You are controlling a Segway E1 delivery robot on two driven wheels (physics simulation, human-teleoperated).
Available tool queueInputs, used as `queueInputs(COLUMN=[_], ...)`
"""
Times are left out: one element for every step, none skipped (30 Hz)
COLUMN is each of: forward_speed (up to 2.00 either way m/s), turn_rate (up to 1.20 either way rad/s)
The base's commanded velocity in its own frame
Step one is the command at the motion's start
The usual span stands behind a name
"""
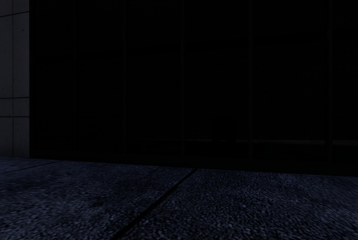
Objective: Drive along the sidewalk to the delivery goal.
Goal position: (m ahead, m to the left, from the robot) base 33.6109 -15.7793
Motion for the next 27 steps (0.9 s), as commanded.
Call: queueInputs(forward_speed=[0.0,0.0,0.0,0.0,0.0,0.0,0.0,0.0,0.0,0.0,0.0,0.0,0.0,0.0,0.0,0.0,0.0,0.0,0.0,0.0,0.0,0.0,0.0,0.0,0.0,0.0,0.0], turn_rate=[0.0,0.0,0.0,0.0,0.0,0.0,0.0,0.0,0.0,0.0,0.0,0.0,0.0,0.0,0.0,0.0,0.0,0.0,0.0,0.0,0.0,0.0,0.0,0.0,0.0,0.0,0.0])
